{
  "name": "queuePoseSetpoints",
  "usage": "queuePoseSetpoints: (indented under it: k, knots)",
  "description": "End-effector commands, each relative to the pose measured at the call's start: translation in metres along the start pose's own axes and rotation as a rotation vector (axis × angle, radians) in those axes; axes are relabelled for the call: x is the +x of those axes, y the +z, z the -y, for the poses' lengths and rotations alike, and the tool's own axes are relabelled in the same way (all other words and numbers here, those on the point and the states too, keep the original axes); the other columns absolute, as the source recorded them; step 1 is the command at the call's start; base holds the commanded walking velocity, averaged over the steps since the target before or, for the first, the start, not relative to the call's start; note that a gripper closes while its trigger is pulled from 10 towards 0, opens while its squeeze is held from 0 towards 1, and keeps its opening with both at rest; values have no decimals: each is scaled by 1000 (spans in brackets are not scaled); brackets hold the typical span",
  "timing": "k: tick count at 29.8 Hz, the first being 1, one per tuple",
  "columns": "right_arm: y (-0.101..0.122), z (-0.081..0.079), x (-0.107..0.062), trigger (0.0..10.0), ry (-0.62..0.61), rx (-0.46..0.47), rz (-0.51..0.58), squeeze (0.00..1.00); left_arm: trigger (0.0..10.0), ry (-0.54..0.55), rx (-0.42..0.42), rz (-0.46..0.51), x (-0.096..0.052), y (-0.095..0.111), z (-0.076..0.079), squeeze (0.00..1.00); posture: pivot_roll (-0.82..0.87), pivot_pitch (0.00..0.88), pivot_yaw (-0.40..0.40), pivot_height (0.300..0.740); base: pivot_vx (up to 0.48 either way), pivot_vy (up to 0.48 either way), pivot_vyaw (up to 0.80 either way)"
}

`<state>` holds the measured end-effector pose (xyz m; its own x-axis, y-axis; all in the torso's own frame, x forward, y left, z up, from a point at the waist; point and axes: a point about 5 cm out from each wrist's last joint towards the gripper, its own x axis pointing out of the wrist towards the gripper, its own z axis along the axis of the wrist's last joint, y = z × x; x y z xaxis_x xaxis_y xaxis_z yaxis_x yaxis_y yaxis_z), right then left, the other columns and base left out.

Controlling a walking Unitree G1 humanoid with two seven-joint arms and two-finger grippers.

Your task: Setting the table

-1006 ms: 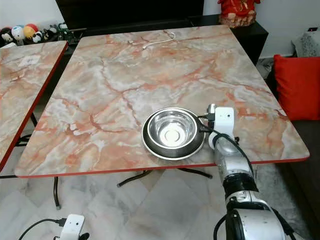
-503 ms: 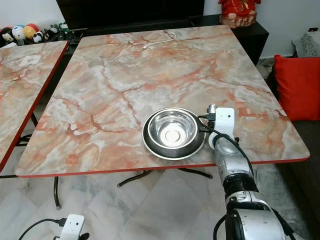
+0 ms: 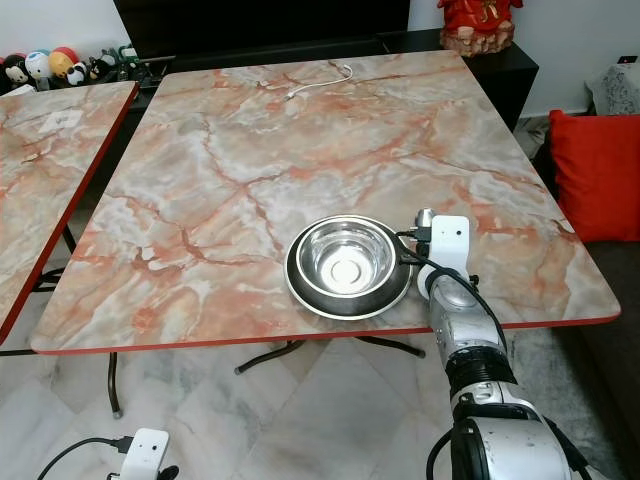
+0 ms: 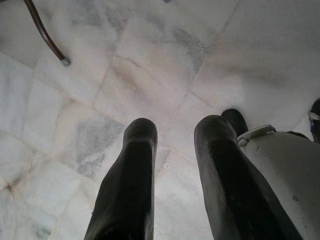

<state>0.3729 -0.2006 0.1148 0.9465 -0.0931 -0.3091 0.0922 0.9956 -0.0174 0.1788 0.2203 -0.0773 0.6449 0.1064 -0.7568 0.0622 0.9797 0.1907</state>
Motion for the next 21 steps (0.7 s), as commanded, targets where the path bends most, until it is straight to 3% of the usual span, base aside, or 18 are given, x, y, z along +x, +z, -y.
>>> queuePoseSetpoints:
  k: [1,3,5,6,7,13,14,15,16,18,19,21]
  knots:
    - [1,-2,1,10000,7,4,0,357,10000,13,2,-28,-2,-7,-6,0,-125,110,89,740,0,0,0]
    - [1,-2,1,10000,3,-2,-5,357,10000,14,1,-28,-2,-7,-6,0,-123,110,89,740,0,0,0]
    - [0,-2,1,10000,3,-5,-8,259,10000,14,1,-27,-2,-7,-6,0,-122,110,90,740,0,0,0]
    - [0,-3,1,10000,5,-5,-8,259,10000,14,1,-27,-2,-7,-6,0,-122,110,90,740,0,0,0]
    - [-1,-3,1,10000,5,-5,-9,0,10000,15,1,-27,-2,-7,-6,0,-123,111,90,740,0,0,0]
    - [-1,-3,1,10000,4,-1,-8,0,10000,14,3,-28,-2,-7,-6,0,-123,110,92,740,0,0,0]
    - [-1,-3,1,10000,5,0,-8,161,10000,14,3,-27,-2,-7,-6,0,-123,109,92,740,0,0,0]
    - [-1,-4,1,10000,7,1,-7,161,10000,14,3,-27,-2,-7,-6,0,-123,109,92,740,0,0,0]
    - [-1,-4,1,10000,8,2,-7,518,10000,14,4,-27,-2,-7,-6,0,-122,109,91,740,0,0,0]
    - [-1,-4,1,10000,7,3,-6,537,10000,14,3,-26,-2,-7,-6,0,-122,109,91,740,0,0,0]
    - [-1,-4,1,10000,7,3,-6,522,10000,14,3,-26,-2,-7,-6,0,-122,109,91,740,0,0,0]
    - [-1,-3,1,10000,3,0,-7,71,10000,14,3,-26,-2,-7,-5,0,-122,108,90,740,0,0,0]
